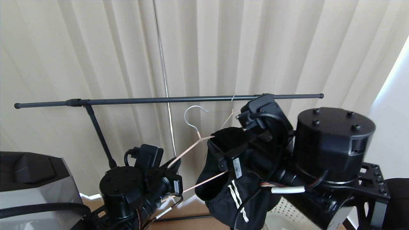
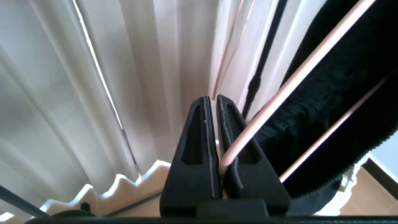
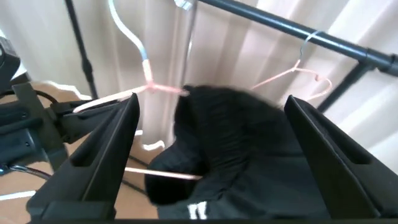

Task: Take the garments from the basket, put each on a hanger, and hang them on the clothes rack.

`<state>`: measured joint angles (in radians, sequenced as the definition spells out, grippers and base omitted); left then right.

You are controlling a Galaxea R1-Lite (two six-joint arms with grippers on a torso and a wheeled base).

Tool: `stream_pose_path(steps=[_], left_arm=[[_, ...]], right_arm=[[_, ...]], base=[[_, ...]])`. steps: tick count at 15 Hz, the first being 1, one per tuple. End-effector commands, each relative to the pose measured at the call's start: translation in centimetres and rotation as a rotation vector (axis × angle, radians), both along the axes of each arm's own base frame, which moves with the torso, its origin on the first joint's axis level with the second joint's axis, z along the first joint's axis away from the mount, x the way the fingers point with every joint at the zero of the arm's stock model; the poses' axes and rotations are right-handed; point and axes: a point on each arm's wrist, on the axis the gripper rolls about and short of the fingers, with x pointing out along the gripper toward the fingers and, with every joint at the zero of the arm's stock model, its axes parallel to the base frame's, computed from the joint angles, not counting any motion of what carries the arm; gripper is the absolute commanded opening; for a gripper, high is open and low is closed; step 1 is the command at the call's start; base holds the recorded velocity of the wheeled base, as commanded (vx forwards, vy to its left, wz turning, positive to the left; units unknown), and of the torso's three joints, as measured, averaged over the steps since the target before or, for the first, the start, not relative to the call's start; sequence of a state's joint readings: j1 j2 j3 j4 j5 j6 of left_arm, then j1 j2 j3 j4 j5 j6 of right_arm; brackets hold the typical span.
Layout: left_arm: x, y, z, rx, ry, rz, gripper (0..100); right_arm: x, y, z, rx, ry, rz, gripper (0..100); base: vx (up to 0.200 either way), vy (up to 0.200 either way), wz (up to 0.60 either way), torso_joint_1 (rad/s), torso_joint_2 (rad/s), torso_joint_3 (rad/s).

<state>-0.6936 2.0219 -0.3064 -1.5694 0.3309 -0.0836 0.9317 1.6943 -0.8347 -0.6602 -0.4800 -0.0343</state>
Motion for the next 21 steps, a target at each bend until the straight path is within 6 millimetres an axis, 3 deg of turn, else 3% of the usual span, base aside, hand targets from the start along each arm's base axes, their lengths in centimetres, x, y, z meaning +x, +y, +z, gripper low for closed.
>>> stream_pose_path(steps=[1,2,3,5,9,14,17,21], left_arm=[[-0.2,0.2,-0.2,0.006,0.01,-0.007,0],[-0.2,0.2,-0.2,0.006,0.01,-0.008,0],[-0.7,0.5,-0.4,0.018,0.032,-0.053,0],[-1.0,0.7,-0.7,0.028,0.048,-0.082,0],[-1.8,1.0,-0.8,0.036,0.066,-0.128,0],[-2.3,0.8,-1.0,0.048,0.076,-0.151,0],[-2.3,0.7,-0.9,0.049,0.073,-0.153,0],[-2.4,0.6,-0.9,0.048,0.071,-0.159,0]], right_arm=[[1.4,-4.6,2.3,0.014,-0.029,0.027,100],[1.4,-4.7,2.3,0.012,-0.027,0.03,100],[2.6,-7.7,2.9,-0.024,-0.001,0.088,100],[3.8,-10.4,4.0,-0.079,0.038,0.24,100],[4.5,-13.6,6.5,-0.275,0.179,0.465,100],[8.0,-12.6,3.9,-0.548,0.348,0.705,100],[8.9,-10.1,2.2,-0.561,0.381,0.779,100],[9.5,-8.6,0.9,-0.56,0.409,0.83,100]], base=[[0.0,0.0,0.0,0.0,0.0,0.0],[0.0,0.0,0.0,0.0,0.0,0.0],[0.0,0.0,0.0,0.0,0.0,0.0],[0.0,0.0,0.0,0.0,0.0,0.0],[0.0,0.0,0.0,0.0,0.0,0.0],[0.0,0.0,0.0,0.0,0.0,0.0],[0.0,0.0,0.0,0.0,0.0,0.0],[0.0,0.0,0.0,0.0,0.0,0.0]])
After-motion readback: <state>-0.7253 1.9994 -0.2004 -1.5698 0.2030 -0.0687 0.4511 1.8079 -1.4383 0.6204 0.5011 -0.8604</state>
